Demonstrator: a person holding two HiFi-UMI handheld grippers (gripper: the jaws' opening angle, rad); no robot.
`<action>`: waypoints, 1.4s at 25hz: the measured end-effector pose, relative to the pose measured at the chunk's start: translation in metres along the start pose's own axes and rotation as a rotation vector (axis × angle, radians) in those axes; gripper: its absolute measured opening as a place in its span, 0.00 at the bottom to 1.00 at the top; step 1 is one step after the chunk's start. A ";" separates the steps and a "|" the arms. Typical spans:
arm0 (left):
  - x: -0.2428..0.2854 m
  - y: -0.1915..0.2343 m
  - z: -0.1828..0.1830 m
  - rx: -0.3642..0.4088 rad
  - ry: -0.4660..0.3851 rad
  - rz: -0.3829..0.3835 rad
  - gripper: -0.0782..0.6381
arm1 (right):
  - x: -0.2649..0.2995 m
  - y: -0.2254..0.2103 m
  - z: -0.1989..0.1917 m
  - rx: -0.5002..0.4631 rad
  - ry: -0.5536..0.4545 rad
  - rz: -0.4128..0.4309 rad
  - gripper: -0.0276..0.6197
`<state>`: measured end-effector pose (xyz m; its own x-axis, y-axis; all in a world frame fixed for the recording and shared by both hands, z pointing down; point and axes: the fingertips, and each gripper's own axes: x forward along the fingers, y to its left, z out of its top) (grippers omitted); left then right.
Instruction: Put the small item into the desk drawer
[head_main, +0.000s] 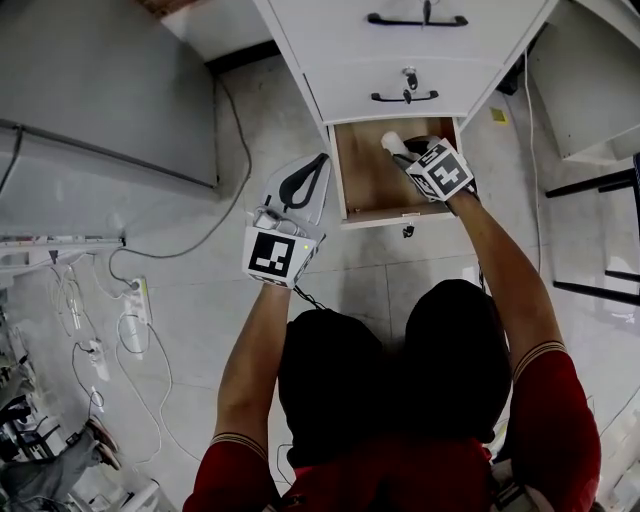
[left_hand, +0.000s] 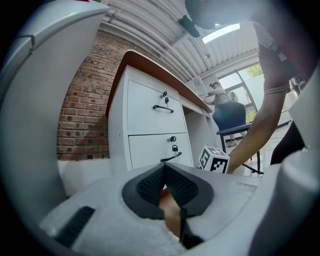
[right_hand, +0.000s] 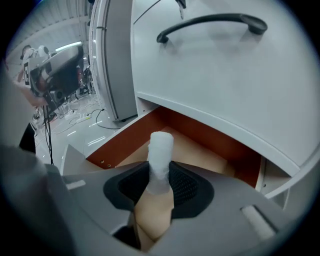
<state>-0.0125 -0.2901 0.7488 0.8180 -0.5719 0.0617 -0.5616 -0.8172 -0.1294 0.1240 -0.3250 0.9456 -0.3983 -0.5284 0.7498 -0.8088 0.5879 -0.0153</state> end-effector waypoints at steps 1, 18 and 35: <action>-0.002 0.000 -0.003 -0.003 0.003 0.003 0.12 | 0.005 -0.001 -0.002 0.014 0.009 -0.002 0.25; -0.018 0.010 -0.040 -0.013 0.037 -0.006 0.12 | 0.066 -0.018 -0.039 0.061 0.168 -0.045 0.26; -0.009 0.002 -0.040 -0.006 0.049 -0.034 0.12 | 0.061 -0.009 -0.040 -0.067 0.187 -0.024 0.32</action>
<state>-0.0253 -0.2893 0.7873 0.8297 -0.5463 0.1147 -0.5343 -0.8367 -0.1201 0.1236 -0.3383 1.0181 -0.2867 -0.4240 0.8591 -0.7840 0.6192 0.0439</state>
